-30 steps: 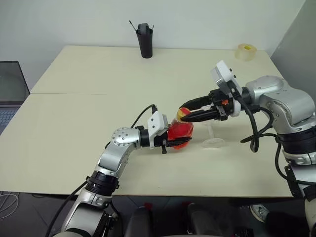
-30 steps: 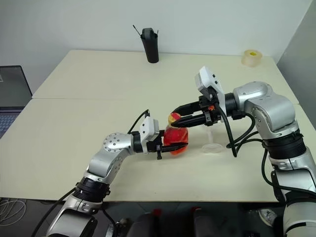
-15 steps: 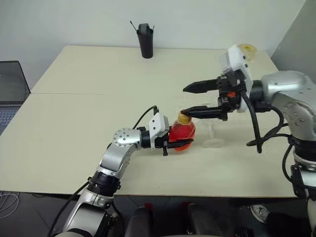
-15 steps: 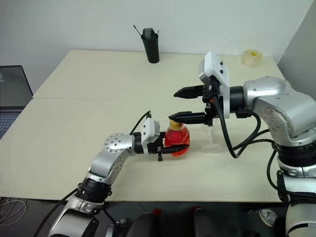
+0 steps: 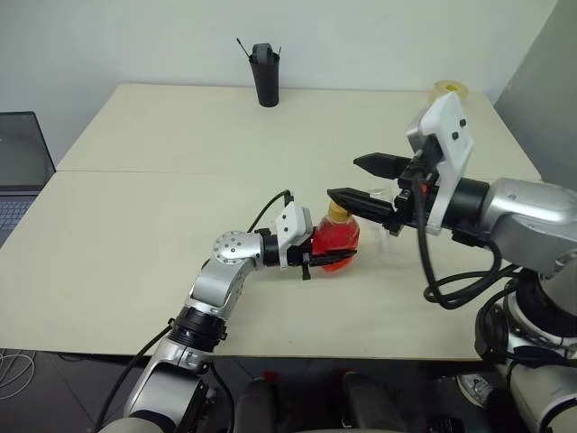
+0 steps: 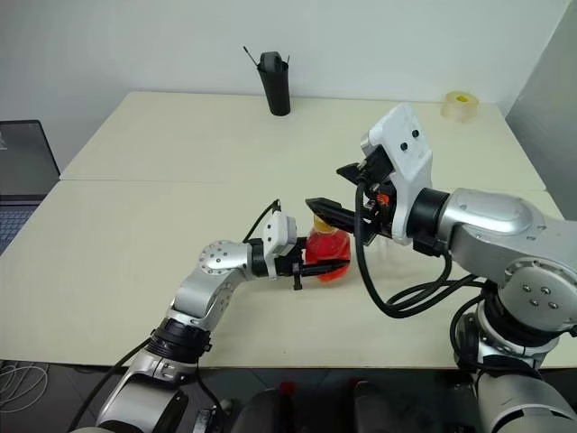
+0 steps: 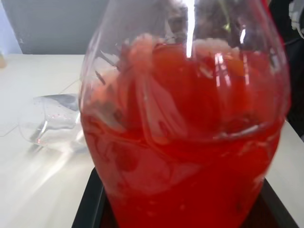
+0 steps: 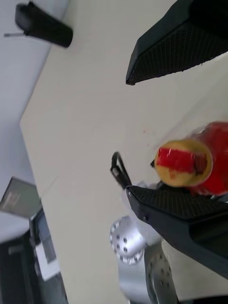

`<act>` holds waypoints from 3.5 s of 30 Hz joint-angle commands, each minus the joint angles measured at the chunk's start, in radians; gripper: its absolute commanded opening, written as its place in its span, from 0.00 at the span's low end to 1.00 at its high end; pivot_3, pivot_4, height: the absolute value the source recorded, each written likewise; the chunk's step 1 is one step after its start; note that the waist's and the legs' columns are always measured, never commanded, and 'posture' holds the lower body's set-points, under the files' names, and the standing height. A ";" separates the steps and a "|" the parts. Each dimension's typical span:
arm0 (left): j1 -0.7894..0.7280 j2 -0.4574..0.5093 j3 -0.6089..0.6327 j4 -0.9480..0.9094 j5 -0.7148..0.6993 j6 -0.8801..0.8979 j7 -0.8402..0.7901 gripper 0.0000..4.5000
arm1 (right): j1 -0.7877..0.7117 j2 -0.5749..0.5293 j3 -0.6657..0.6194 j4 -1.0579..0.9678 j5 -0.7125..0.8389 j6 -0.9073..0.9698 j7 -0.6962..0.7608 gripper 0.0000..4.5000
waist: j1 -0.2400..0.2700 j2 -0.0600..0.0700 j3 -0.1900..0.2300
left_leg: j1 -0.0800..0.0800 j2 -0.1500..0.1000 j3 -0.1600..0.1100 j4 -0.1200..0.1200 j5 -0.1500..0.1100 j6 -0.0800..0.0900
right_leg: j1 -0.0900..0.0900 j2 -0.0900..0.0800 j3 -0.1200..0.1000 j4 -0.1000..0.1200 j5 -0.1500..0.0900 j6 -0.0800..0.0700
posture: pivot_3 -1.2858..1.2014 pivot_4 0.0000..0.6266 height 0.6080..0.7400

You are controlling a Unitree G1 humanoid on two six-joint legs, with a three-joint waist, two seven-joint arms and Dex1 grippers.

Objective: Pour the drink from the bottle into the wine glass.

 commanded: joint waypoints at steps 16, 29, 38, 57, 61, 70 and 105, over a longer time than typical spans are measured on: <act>-0.049 -0.023 0.008 0.037 0.011 -0.063 0.006 0.34 | 0.117 -0.219 0.138 0.057 0.736 -0.245 -0.698 0.80 | -0.003 0.000 0.000 | 0.000 0.000 0.000 0.000 0.000 0.000 | 0.000 0.000 0.000 -0.001 0.000 0.000 | 0.52 0.24 1.00; -0.037 -0.021 0.008 0.025 0.017 -0.064 0.014 0.34 | 0.059 -0.507 0.376 0.073 0.984 -0.630 -0.875 0.80 | -0.002 0.000 0.000 | -0.001 0.001 0.000 0.000 0.000 0.000 | 0.000 0.002 0.000 -0.003 0.000 0.000 | 0.52 0.24 1.00; -0.034 -0.021 0.009 0.020 0.016 -0.062 0.014 0.34 | 0.046 -0.517 0.451 0.089 0.932 -0.677 -0.885 0.80 | -0.002 0.000 0.000 | -0.001 0.001 -0.001 0.000 0.000 0.000 | 0.001 0.002 0.000 -0.003 0.000 0.000 | 0.52 0.24 1.00; -0.035 -0.029 -0.005 0.001 0.013 -0.045 0.022 0.30 | -0.012 -0.628 0.479 0.195 0.449 -0.658 -0.140 0.28 | 0.002 0.000 0.000 | -0.001 0.001 -0.001 0.000 0.000 0.000 | 0.001 0.002 0.000 -0.004 0.000 0.000 | 0.52 0.24 1.00; -0.043 -0.034 -0.019 0.013 0.016 -0.053 0.001 0.30 | -0.112 -0.680 0.623 0.445 0.070 -0.841 0.542 0.28 | 0.001 0.001 0.000 | -0.001 0.001 -0.001 0.000 0.000 0.001 | 0.001 0.002 -0.001 -0.006 0.000 0.000 | 0.52 0.24 1.00; -0.027 -0.043 -0.026 -0.032 0.021 -0.036 0.014 0.29 | -0.385 -0.450 0.792 1.092 -0.460 -1.272 1.295 0.28 | 0.000 0.003 0.002 | 0.000 0.003 0.004 0.000 0.000 0.001 | -0.001 0.006 0.000 -0.005 0.000 -0.001 | 0.52 0.24 1.00; -0.051 -0.052 -0.032 0.005 0.027 -0.042 -0.014 0.29 | -0.185 -0.430 0.421 0.683 -0.406 -0.876 1.212 1.00 | 0.003 0.003 0.002 | 0.000 0.001 0.002 0.001 0.000 0.001 | -0.001 -0.002 -0.001 -0.001 0.000 -0.001 | 0.52 0.24 1.00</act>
